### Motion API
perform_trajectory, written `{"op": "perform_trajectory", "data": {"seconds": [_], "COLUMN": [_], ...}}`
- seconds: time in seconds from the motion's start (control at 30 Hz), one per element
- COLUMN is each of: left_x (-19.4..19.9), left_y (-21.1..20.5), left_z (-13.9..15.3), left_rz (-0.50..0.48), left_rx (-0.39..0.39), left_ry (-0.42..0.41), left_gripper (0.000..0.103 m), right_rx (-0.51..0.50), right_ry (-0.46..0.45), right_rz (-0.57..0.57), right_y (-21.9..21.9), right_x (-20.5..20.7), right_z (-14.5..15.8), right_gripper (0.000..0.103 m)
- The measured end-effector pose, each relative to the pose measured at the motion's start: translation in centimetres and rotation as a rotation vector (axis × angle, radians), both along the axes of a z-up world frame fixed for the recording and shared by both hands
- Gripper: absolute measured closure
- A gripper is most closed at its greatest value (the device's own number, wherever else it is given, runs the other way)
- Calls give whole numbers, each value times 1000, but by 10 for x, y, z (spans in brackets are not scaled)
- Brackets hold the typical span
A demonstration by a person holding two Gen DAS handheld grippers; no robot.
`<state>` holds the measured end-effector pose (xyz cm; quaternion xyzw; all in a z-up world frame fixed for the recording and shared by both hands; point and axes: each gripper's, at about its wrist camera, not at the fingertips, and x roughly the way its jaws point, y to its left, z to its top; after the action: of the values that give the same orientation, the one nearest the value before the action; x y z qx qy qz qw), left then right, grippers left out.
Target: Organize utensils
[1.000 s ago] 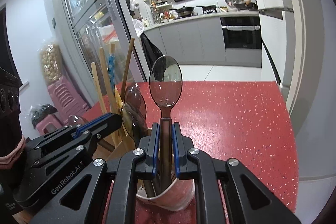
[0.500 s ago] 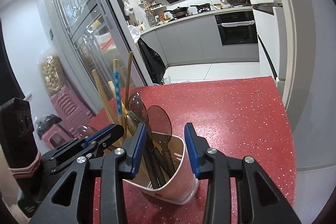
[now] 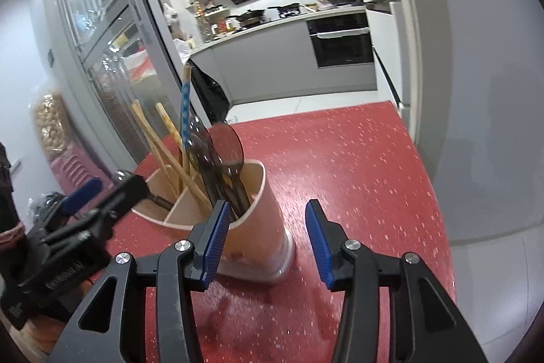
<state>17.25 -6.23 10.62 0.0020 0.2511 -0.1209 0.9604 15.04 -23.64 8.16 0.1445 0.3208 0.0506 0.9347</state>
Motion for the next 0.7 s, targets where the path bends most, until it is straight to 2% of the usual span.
{"op": "perform_trajectory", "data": {"seconds": [0.13, 0.3, 0.47, 0.57, 0.7], "left_x": [-11, -23, -31, -38, -50], "left_y": [16, 30, 41, 43, 46], "left_z": [-7, -25, -39, -45, -50], "left_rz": [23, 49, 67, 75, 91], "left_rx": [1, 27, 27, 39, 57], "left_ry": [25, 78, 113, 113, 84], "left_gripper": [0, 0, 0, 0, 0], "right_rx": [-39, -91, -171, -189, -187], "right_ry": [17, 30, 2, -18, -43], "right_rz": [-29, -42, -72, -82, -102], "right_y": [5, 16, 31, 37, 40], "right_x": [-12, -23, -39, -46, -54], "right_z": [-5, -13, -18, -19, -21], "right_gripper": [48, 27, 19, 6, 6]}}
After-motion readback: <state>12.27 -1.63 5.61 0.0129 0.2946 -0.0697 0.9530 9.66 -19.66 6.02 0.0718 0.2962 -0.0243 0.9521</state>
